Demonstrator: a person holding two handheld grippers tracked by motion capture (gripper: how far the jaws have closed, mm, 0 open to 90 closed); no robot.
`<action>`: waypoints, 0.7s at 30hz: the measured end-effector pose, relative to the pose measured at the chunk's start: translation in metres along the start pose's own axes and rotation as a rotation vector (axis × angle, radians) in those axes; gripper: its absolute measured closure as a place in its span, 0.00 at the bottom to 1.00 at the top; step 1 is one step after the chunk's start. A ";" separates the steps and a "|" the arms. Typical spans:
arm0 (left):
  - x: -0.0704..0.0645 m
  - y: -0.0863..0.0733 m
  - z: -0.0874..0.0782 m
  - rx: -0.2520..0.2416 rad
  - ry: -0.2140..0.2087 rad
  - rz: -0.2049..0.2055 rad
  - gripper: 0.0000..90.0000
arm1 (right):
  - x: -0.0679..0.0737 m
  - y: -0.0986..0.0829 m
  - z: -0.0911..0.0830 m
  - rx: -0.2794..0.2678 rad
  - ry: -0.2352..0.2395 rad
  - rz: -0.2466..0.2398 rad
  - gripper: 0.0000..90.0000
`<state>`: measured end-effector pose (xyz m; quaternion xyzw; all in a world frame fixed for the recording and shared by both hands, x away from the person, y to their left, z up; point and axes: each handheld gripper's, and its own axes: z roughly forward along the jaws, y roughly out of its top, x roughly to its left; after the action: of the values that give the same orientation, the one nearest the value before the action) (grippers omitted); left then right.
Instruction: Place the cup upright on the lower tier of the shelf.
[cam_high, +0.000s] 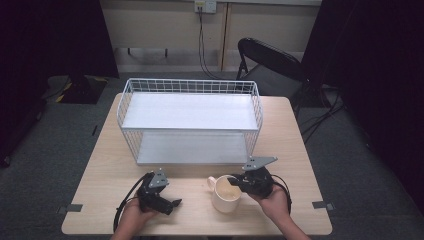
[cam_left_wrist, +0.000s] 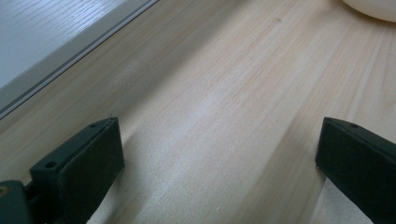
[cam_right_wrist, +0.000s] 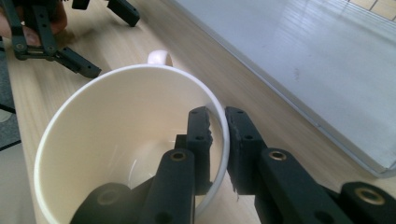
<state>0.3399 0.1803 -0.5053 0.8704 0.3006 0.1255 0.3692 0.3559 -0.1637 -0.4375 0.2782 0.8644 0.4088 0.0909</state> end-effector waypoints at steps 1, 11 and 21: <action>0.000 0.000 0.000 -0.001 -0.001 0.000 0.01 | -0.001 0.000 0.000 -0.002 0.003 0.002 0.90; 0.000 0.000 0.000 -0.001 -0.001 0.000 0.01 | -0.002 0.007 0.000 -0.042 -0.030 0.022 0.91; 0.000 0.000 0.000 0.000 0.000 0.000 0.01 | -0.004 0.018 0.004 -0.067 -0.085 0.036 0.91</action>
<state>0.3399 0.1804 -0.5053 0.8705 0.3004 0.1255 0.3691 0.3683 -0.1544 -0.4273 0.3079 0.8404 0.4268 0.1294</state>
